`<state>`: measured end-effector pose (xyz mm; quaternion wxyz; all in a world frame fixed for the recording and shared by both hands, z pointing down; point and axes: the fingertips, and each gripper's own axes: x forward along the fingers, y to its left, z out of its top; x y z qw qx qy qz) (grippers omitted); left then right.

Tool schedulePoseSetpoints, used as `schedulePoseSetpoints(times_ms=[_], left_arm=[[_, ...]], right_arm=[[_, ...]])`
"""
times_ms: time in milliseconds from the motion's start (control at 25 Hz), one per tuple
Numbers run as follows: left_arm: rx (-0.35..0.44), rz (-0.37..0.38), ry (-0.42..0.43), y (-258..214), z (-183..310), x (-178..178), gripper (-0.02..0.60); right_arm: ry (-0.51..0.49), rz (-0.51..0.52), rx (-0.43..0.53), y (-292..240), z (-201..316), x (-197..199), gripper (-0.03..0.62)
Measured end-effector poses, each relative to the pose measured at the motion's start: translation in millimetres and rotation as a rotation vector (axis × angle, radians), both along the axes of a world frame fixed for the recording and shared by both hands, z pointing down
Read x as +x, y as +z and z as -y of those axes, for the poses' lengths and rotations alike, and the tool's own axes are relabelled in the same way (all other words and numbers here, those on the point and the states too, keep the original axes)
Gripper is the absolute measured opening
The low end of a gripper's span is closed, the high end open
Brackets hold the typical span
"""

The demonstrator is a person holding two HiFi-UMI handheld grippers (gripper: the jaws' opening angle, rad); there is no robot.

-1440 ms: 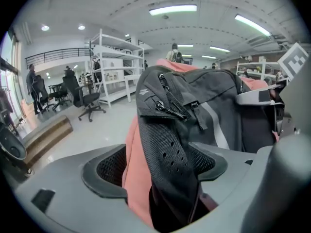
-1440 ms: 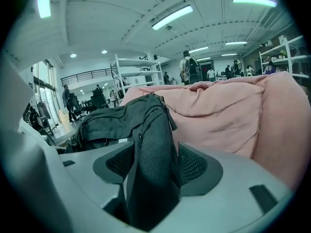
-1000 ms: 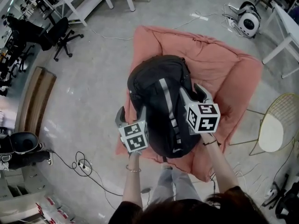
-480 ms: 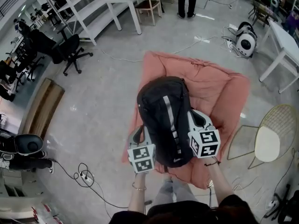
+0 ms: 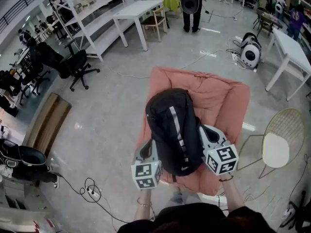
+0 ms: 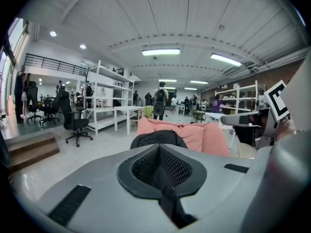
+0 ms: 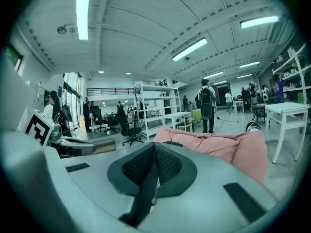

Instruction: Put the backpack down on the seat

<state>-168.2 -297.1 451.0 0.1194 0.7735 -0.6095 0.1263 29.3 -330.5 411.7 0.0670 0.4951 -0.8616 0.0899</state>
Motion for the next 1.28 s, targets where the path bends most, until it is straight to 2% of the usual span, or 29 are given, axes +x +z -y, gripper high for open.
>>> schedulePoseSetpoints(times_ms=[600, 880, 1280], left_arm=[[0.164, -0.032, 0.022, -69.7, -58.9, -3.8, 0.015], [0.204, -0.025, 0.006, -82.3, -65.3, -11.5, 0.015], [0.224, -0.011, 0.031, -92.3, -72.0, -6.5, 0.015]], right_arm=[[-0.003, 0.077, 0.108, -62.8, -66.5, 30.6, 0.012], [0.025, 0.108, 0.138, -76.9, -72.0, 44.2, 0.012], [0.029, 0.117, 0.157, -81.7, -79.7, 44.0, 0.012]])
